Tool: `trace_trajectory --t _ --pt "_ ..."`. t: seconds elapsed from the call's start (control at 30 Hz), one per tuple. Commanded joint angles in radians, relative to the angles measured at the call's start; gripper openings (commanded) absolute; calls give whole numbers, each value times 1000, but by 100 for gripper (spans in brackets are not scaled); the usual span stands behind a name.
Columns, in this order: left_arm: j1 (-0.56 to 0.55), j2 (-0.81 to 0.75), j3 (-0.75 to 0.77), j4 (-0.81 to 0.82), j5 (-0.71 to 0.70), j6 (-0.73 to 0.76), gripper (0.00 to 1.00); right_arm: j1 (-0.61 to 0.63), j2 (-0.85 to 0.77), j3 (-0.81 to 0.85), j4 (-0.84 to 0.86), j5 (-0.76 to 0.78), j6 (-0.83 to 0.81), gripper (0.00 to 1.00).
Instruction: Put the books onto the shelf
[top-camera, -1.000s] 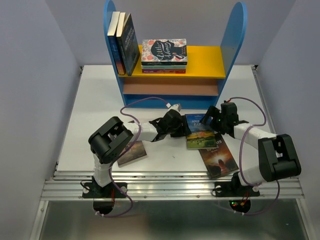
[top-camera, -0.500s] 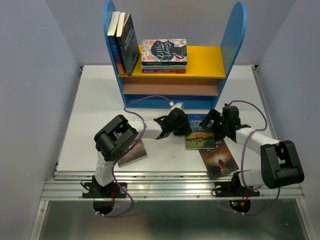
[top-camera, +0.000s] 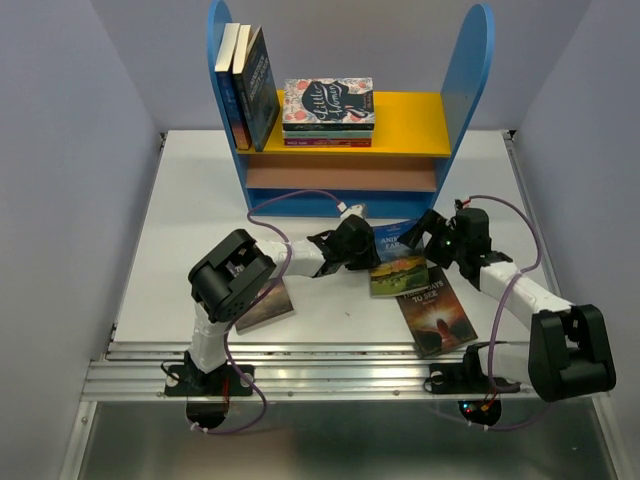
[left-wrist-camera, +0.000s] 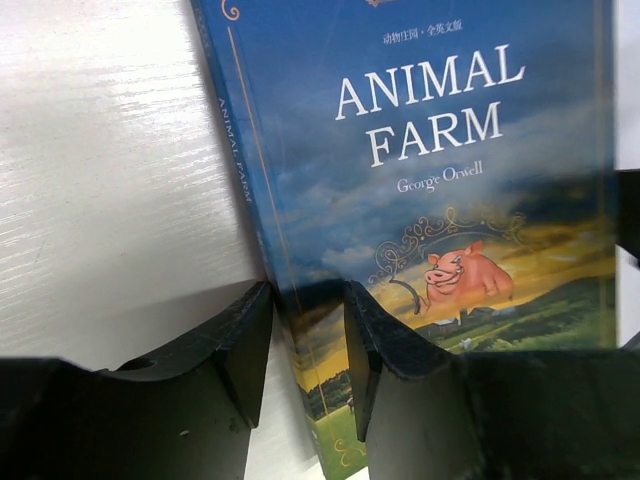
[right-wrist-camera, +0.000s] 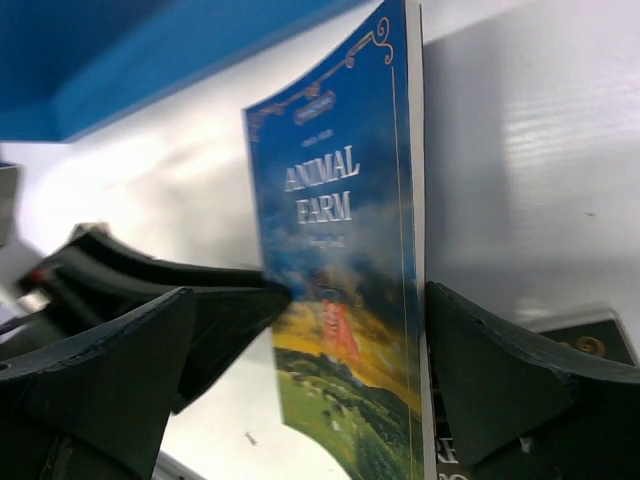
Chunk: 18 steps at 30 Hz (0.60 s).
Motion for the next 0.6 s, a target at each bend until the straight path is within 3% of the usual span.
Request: trace_trajectory --t 0.0,0.33,0.5,0.53,0.57 --pt "-33 16 21 -16 35 -9 45 21 -56 -9 116 -200 75 100" --pt "-33 9 20 -20 26 -9 45 21 -47 -29 -11 -188 23 90" --pt "-33 4 18 -25 21 -7 45 21 -61 -19 -121 -68 -14 65" --pt "-31 2 18 -25 21 -9 45 21 -70 -15 -135 -45 -22 54" --pt "-33 2 18 -25 21 -11 45 21 -76 -15 -136 -45 -22 50"
